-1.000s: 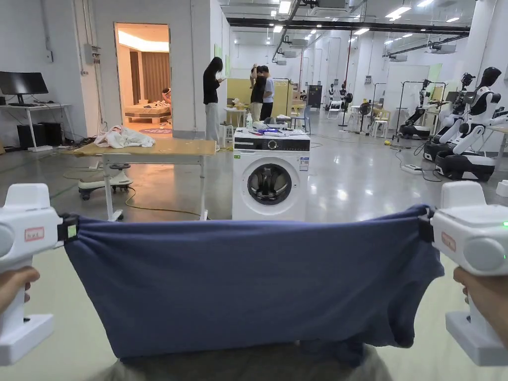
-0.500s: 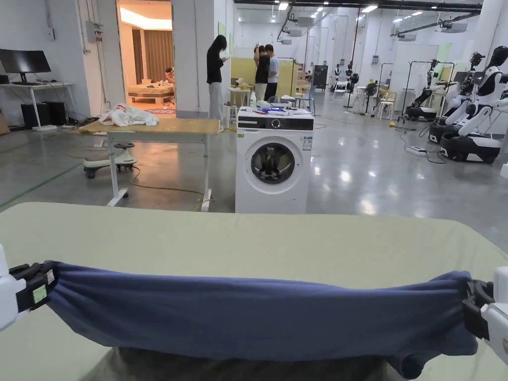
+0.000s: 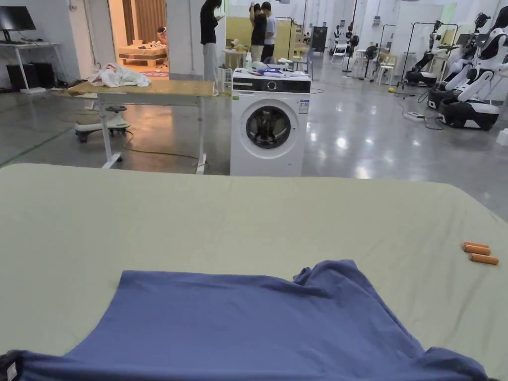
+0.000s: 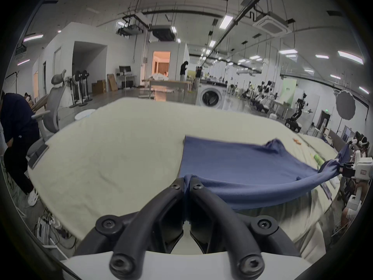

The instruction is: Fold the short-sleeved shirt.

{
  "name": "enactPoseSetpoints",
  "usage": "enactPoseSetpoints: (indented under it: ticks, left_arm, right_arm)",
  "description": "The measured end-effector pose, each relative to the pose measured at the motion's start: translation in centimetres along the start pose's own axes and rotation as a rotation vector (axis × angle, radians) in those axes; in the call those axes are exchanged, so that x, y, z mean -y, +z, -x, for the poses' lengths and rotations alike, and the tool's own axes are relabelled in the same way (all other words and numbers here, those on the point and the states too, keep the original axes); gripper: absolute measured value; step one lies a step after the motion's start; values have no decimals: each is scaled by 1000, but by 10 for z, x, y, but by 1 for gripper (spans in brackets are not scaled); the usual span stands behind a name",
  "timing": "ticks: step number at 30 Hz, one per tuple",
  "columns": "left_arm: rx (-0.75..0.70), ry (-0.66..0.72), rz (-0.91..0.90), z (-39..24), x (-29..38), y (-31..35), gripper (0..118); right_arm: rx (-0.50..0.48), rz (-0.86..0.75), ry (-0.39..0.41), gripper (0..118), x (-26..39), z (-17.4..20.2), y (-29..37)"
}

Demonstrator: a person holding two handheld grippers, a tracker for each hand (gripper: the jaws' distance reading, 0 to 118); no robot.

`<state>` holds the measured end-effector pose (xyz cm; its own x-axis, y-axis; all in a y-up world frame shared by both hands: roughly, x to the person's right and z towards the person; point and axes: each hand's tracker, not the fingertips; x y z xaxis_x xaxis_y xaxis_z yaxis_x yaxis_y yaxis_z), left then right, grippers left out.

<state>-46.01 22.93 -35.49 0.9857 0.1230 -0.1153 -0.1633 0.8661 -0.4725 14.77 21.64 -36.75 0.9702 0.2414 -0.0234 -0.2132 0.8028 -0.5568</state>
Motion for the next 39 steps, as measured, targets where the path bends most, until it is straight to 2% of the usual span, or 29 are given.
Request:
enactPoseSetpoints:
  ticks: [10, 14, 21, 28, 30, 31, 32, 33, 34, 35, 36, 39]
  left_arm:
    - [-20, 41, 147, 13, 62, 11, 0]
    - [-27, 31, 218, 14, 78, -4, 0]
    - [-40, -31, 385, 13, 98, -46, 0]
    - [-35, -18, 404, 12, 93, -49, 0]
    - [-34, -41, 407, 9, 89, -47, 3]
    - [-33, -48, 397, 7, 87, -46, 9]
    - [-28, -52, 375, 5, 83, -44, 18]
    - [-30, -53, 360, 3, 80, -43, 22]
    - [-23, -54, 340, 2, 75, -41, 27]
    - [-16, -52, 301, 0, 70, -40, 36]
    - [-10, -52, 274, -3, 66, -39, 40]
    - [14, -63, 181, -15, 49, -38, 40]
  right_arm:
    - [0, 159, 17, 1, 49, 14, 10]
    - [-10, 208, 0, 1, 61, 16, -3]
    - [-27, 329, 26, 2, 85, 22, -39]
    - [-33, 359, 42, 4, 92, 27, -41]
    - [-25, 356, 31, 24, 84, 26, -36]
    - [-19, 348, 28, 39, 80, 24, -31]
    - [-18, 339, 20, 62, 75, 22, -26]
    - [-21, 323, 8, 74, 69, 20, -21]
    - [-32, 287, -4, 79, 62, 19, -14]
    - [-43, 252, -10, 80, 54, 17, -7]
    - [-44, 229, -13, 80, 49, 16, -3]
    - [-6, 119, -27, 80, 29, 18, 6]
